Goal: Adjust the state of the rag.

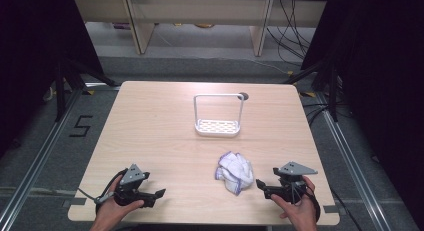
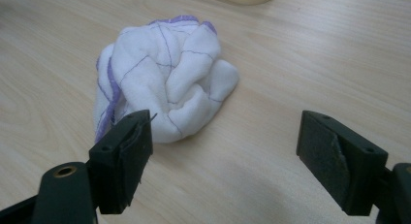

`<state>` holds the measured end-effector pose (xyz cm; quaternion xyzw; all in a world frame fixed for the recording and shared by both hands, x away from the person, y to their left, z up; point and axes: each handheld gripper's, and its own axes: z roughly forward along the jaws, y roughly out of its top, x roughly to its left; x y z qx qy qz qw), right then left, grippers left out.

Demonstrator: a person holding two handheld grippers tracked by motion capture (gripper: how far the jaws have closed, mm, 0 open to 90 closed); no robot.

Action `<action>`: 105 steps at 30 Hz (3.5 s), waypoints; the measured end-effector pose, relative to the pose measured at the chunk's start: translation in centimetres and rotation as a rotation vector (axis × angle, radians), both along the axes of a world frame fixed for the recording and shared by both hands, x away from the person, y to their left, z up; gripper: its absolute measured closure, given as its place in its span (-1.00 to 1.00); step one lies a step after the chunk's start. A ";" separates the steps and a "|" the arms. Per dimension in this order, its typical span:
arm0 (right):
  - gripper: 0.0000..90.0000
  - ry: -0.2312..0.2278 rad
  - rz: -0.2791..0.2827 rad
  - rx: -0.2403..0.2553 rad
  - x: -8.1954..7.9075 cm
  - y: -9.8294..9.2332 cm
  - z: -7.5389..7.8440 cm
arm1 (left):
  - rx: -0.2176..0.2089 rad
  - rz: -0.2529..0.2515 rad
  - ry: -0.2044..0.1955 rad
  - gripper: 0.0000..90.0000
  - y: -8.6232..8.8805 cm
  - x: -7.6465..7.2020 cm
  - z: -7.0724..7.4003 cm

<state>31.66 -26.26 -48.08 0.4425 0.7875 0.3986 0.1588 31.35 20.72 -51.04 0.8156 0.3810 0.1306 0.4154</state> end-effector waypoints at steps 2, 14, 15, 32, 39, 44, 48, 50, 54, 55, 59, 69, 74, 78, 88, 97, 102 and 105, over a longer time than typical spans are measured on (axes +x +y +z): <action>-0.47 0.013 -0.013 0.012 -0.1 0.1 0.0 | -0.002 -0.006 0.003 -0.68 0.0 0.0 0.0; -0.30 -0.019 0.032 -0.010 0.2 1.0 0.7 | 0.002 -0.004 0.004 -0.67 0.0 0.1 0.0; -0.28 -0.003 0.026 -0.003 0.1 1.1 0.8 | 0.001 -0.002 0.004 -0.67 0.0 0.0 0.0; -0.08 -0.063 0.107 -0.027 2.0 3.5 3.1 | 0.014 0.011 0.006 -0.67 0.1 0.3 -0.2; -0.01 -0.077 0.181 -0.070 2.9 6.1 2.9 | 0.028 0.012 0.011 -0.67 0.2 0.2 -0.1; 0.03 -0.074 0.219 -0.108 3.3 7.5 2.6 | 0.030 0.010 0.013 -0.67 0.2 0.2 -0.1; 0.08 -0.057 0.230 -0.136 3.9 8.5 2.2 | 0.036 0.003 0.008 -0.67 0.1 0.2 -0.1; 0.09 -0.063 0.245 -0.148 4.1 9.2 2.0 | 0.039 0.002 0.023 -0.67 0.2 0.2 -0.1; 0.14 -0.031 0.251 -0.199 4.8 10.6 1.4 | 0.029 0.012 0.015 -0.67 0.0 0.3 -0.3; 0.18 -0.028 0.250 -0.215 5.1 10.9 1.1 | 0.030 0.010 0.014 -0.67 -0.1 0.3 -0.3; 0.51 -0.046 0.262 -0.289 5.6 11.7 0.4 | 0.042 0.000 0.023 -0.67 0.1 0.2 -0.1; 0.92 -0.091 0.261 -0.200 4.9 9.9 3.1 | 0.045 -0.003 0.012 -0.67 -0.1 0.2 -0.2; 0.93 -0.122 0.266 -0.093 3.7 8.6 5.0 | 0.040 0.001 0.013 -0.67 -0.5 0.4 -0.5; 0.93 -0.149 0.284 -0.049 3.5 8.4 6.6 | 0.058 -0.020 0.009 -0.67 -0.7 0.5 -0.4; 0.93 -0.202 0.336 0.079 3.9 9.8 9.6 | 0.028 0.014 0.013 -0.67 -0.5 0.7 -0.5; 0.93 -0.193 0.460 0.163 4.0 14.4 12.2 | -0.004 0.063 -0.001 -0.67 0.7 0.8 -0.3; 0.93 -0.194 0.493 0.168 4.0 14.8 11.7 | -0.013 0.084 -0.002 -0.67 1.3 0.7 0.0; 0.93 -0.135 0.445 0.127 4.8 13.2 8.9 | 0.000 0.075 0.000 -0.67 1.3 0.7 0.0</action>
